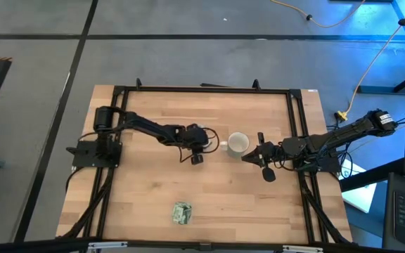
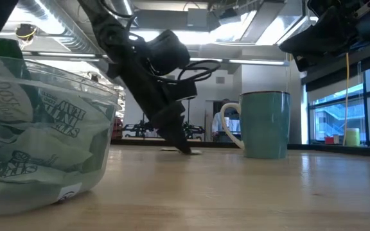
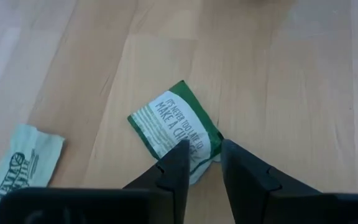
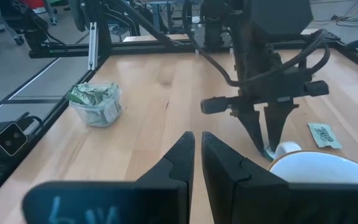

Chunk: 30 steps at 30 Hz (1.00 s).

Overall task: Pick and place Stevia / Truvia into bins
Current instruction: Put the green stevia packet into the transparent bin

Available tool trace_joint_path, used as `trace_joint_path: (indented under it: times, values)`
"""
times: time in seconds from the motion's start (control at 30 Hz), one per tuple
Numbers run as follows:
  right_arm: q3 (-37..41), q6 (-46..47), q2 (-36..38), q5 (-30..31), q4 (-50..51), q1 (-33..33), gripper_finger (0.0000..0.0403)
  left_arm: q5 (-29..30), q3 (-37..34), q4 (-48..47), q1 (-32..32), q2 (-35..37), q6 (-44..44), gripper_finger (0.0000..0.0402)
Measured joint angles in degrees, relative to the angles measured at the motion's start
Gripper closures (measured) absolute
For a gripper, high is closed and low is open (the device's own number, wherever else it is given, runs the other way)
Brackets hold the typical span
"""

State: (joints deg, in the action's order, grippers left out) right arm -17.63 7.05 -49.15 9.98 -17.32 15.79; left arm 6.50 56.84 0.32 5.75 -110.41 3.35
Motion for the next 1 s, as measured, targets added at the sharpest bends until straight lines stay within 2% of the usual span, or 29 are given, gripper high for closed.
trace_joint_path:
  times: [0.47, 0.8, 0.9, 1.0]
  values:
    - [0.0, 0.1, 0.0, 0.0, 0.0, 0.0, 0.0368, 0.1, -0.2, 1.1, -0.1, 0.2, -1.7, 0.0375]
    - [0.0, 0.1, 0.0, 0.0, 0.1, 0.0, 0.0368, -0.8, -0.5, -4.7, -1.7, 7.4, -1.6, 0.0392]
    - [0.0, 0.2, 0.0, 0.0, 0.1, 0.0, 0.0368, -3.2, -0.5, -7.4, -3.0, 10.9, 0.1, 0.0392]
    - [0.0, 0.2, 0.0, 0.0, 0.1, 0.0, 0.0368, -8.7, -0.4, -9.8, -4.6, 15.0, 3.1, 0.0392]
